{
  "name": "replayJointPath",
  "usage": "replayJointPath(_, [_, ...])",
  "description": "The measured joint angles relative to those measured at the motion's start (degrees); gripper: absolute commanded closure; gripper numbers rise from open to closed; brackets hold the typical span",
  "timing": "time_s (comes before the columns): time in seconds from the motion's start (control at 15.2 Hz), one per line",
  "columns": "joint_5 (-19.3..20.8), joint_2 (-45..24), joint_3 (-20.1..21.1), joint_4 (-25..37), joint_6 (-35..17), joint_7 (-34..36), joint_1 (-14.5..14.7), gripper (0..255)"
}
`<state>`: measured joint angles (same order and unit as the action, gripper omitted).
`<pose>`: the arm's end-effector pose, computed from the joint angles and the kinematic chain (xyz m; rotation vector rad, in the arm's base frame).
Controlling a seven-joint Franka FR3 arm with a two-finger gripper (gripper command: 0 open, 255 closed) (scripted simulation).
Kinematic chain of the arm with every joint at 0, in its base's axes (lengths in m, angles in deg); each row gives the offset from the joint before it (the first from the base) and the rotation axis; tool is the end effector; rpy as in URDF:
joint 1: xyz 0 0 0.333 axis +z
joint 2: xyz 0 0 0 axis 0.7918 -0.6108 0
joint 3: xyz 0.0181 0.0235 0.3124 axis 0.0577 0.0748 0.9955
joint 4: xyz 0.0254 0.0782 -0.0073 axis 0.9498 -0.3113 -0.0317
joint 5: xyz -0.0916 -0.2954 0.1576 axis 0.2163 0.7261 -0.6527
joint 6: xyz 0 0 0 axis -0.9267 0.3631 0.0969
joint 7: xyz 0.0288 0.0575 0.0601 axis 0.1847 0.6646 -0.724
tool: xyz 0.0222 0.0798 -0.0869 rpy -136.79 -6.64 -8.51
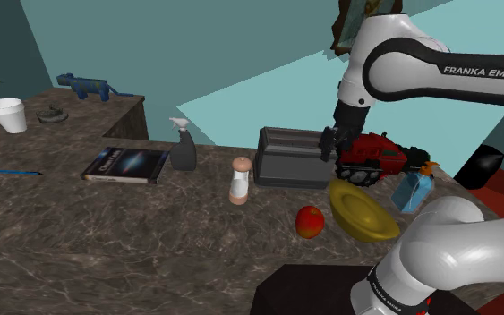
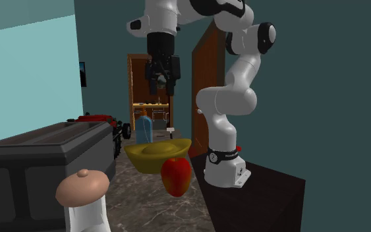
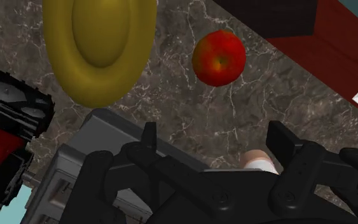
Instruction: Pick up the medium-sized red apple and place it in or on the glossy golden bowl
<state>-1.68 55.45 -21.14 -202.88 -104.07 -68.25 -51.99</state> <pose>0.2459 -0.0124 0.5093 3.1039 -0.1131 -0.0022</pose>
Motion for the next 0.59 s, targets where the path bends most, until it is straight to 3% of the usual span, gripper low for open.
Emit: replayJointPath(0.59, [-4.77,1.85,-0.56,-16.66,-13.75,1.85,1.66,0])
